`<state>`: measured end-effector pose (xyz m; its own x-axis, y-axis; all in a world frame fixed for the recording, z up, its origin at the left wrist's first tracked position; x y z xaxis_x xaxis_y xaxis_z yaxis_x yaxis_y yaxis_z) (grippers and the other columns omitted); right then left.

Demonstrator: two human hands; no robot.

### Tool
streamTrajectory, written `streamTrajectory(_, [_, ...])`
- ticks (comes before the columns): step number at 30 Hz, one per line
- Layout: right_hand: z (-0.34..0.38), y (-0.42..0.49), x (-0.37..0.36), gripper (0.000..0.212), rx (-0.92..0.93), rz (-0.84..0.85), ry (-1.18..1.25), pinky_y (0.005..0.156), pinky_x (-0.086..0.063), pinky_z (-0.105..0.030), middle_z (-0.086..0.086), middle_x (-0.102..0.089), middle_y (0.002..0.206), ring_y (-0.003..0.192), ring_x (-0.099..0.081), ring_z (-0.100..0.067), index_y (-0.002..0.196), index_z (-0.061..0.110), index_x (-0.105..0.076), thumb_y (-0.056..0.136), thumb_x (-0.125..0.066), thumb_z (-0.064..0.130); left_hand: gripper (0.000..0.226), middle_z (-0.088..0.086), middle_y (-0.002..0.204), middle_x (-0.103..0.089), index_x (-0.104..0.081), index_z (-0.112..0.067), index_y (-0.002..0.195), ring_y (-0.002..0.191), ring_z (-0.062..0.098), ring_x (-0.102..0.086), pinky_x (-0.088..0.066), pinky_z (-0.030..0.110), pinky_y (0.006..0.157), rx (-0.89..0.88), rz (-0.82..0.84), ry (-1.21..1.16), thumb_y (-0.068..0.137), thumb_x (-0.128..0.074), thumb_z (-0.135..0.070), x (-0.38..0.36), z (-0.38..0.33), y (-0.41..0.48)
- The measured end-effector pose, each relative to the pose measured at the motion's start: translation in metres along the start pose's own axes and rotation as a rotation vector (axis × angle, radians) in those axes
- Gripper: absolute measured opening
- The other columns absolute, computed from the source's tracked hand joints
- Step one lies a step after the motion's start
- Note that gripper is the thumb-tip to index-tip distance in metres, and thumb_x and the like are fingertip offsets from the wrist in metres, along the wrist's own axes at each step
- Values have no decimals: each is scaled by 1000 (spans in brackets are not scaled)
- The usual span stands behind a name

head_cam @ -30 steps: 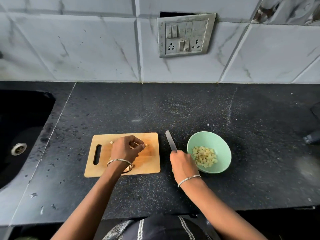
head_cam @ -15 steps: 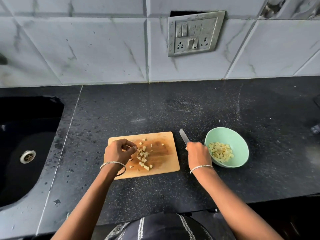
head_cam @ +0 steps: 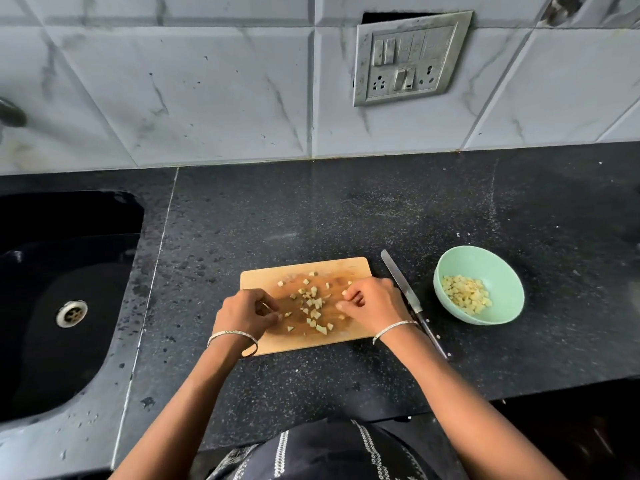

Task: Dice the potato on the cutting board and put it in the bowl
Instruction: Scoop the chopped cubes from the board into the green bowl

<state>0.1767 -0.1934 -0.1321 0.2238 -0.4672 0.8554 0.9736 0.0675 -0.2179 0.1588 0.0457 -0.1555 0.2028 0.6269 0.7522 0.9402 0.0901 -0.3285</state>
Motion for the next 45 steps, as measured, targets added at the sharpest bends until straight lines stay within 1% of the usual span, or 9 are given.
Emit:
streamTrajectory(3, [12, 0, 5, 48, 45, -135, -109, 59, -41, -32, -3, -64, 74, 69, -57, -23, 69, 12, -66, 94, -53, 52, 23, -14, 77, -63, -67, -32, 81, 77, 10, -58, -43, 26, 66, -18, 63, 75, 68, -85, -34, -14, -1, -5])
streamTrajectory(8, [16, -5, 6, 13, 101, -151, -6, 65, -48, -29, 7, -61, 78, 69, -58, -13, 78, 18, -58, 81, -70, 12, 27, -12, 79, -67, -63, -35, 78, 82, 15, -64, -51, 29, 72, -22, 32, 91, 64, -86, -37, -20, -2, -5])
streamTrajectory(10, [9, -9, 7, 18, 82, -94, 66, 76, -53, -24, 10, -68, 84, 76, -64, -7, 90, 22, -66, 81, -69, 7, 25, -12, 77, -67, -63, -34, 75, 80, 15, -64, -52, 30, 71, -33, 15, 93, 65, -86, -37, -21, -4, -4])
streamTrajectory(15, [-47, -21, 45, 18, -114, -226, 42, 73, -54, -26, 13, -68, 71, 72, -65, -8, 72, 24, -71, 76, -74, 7, 16, -10, 74, -63, -66, -27, 76, 79, 18, -62, -49, 29, 66, -42, -57, 100, 74, -80, -36, -20, -9, -8])
streamTrajectory(19, [-73, -42, 39, 9, -207, -78, -230, 82, -54, -32, -1, -71, 90, 91, -65, -21, 87, 20, -73, 84, -70, 12, 19, -10, 69, -57, -60, -28, 72, 73, 18, -58, -42, 27, 62, -40, -110, 78, 77, -77, -35, -21, -15, -14])
streamTrajectory(24, [-69, -51, 21, 17, -129, -63, -374, 83, -52, -34, -7, -65, 106, 98, -64, -26, 103, 14, -64, 95, -52, 7, 17, -12, 68, -57, -61, -28, 73, 69, 16, -55, -39, 26, 61, -11, -137, 49, 79, -76, -34, -26, -21, -18])
streamTrajectory(38, [-46, -28, 18, 16, -120, -30, -484, 78, -53, -36, -12, -66, 107, 102, -65, -30, 105, 10, -64, 95, -52, 9, 13, -6, 80, -66, -65, -27, 87, 78, 20, -62, -44, 30, 63, 0, -267, 31, 80, -73, -34, -21, -26, -28])
streamTrajectory(42, [-30, -18, 43, 2, -26, -195, -276, 73, -51, -28, -2, -67, 89, 85, -65, -19, 87, 17, -67, 86, -65, 17, 46, -2, 95, -62, -61, -22, 108, 80, 18, -58, -44, 32, 72, -25, -286, -20, 69, -82, -32, -7, -15, -22])
streamTrajectory(45, [-9, -9, 21, 13, 110, -14, -51, 76, -49, -20, 9, -65, 89, 80, -58, -8, 78, 26, -71, 77, -73, 13, 92, 5, 119, -52, -50, -15, 132, 101, 20, -55, -45, 32, 91, -62, -146, 22, 54, -91, -38, -8, -12, -12])
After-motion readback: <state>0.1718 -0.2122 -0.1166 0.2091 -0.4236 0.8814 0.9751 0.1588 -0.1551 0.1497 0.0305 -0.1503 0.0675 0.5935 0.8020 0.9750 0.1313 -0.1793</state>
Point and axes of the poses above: each hand's wrist, its own y-axis towards the middle knuckle, its own x-axis out of the back of the hand, z = x × y, the point moved 9 cm from there along y, towards the middle knuckle
